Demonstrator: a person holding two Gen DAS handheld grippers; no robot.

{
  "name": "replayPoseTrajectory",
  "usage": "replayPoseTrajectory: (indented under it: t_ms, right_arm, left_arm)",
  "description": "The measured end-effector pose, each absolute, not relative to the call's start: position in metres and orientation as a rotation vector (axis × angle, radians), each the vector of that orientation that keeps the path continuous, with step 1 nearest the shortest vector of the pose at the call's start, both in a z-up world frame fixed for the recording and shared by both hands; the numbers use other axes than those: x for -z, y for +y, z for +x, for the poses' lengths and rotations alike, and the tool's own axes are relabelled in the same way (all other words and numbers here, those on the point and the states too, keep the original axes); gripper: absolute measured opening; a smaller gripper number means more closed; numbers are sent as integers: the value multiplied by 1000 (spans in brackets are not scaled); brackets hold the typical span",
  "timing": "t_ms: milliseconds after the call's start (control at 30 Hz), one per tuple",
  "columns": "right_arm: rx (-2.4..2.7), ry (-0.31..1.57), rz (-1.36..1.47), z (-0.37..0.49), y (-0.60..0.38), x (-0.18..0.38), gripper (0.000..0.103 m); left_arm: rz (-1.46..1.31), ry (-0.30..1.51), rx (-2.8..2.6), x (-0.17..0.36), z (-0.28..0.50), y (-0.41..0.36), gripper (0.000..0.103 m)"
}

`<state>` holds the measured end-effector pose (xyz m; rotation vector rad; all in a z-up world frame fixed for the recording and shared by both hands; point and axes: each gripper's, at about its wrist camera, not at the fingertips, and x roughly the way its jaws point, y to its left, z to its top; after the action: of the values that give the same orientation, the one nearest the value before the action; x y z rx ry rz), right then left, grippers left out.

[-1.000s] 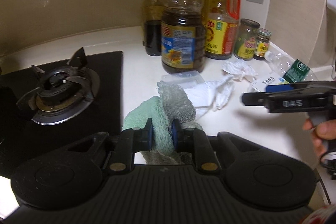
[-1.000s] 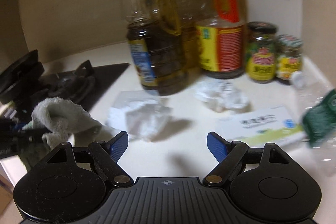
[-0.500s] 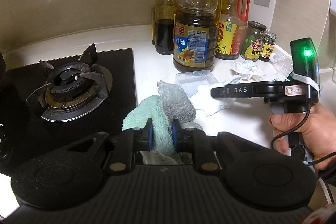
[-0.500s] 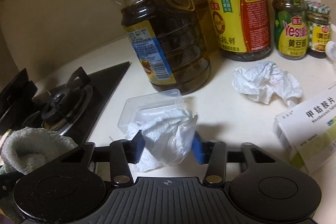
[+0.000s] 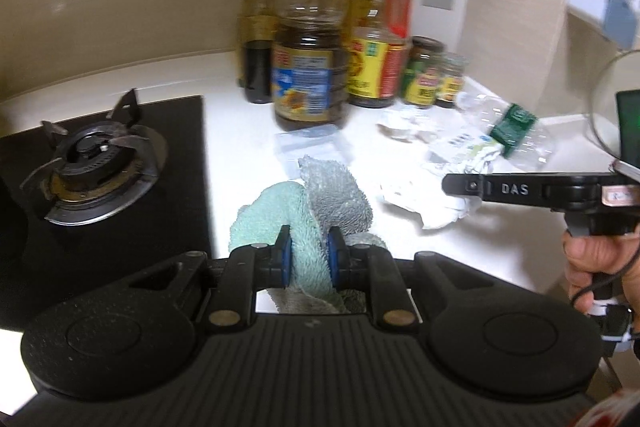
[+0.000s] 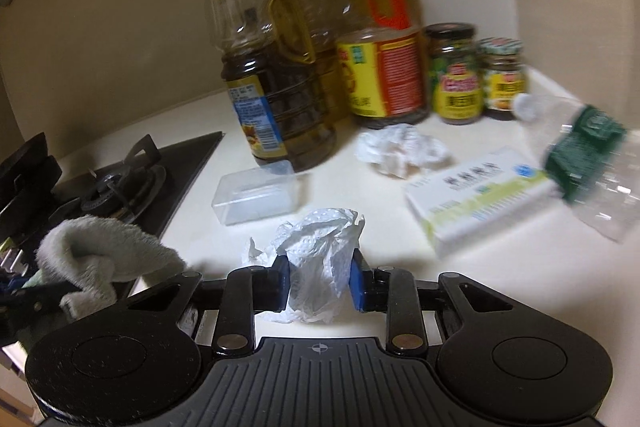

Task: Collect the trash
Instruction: 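Carry the green towel and white tissue down over the wastebasket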

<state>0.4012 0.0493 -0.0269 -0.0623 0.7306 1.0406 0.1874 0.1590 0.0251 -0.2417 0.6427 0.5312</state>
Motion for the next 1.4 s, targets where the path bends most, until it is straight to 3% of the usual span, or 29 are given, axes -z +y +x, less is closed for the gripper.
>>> replayPoseTrajectory:
  t_ms: [667,1000,1400]
  right_arm:
    - [-765,748,-65,314,-140,17,30]
    - [-884,775,-196,292,-160,44,30]
    - [-907,800,-347,267,-160,83,30]
  left_arm:
    - [-194,706,-85,-14,196,42,15]
    - [-235,800,-82,10,183,-15,15]
    - [-265,920,-57,54,172,-26,15]
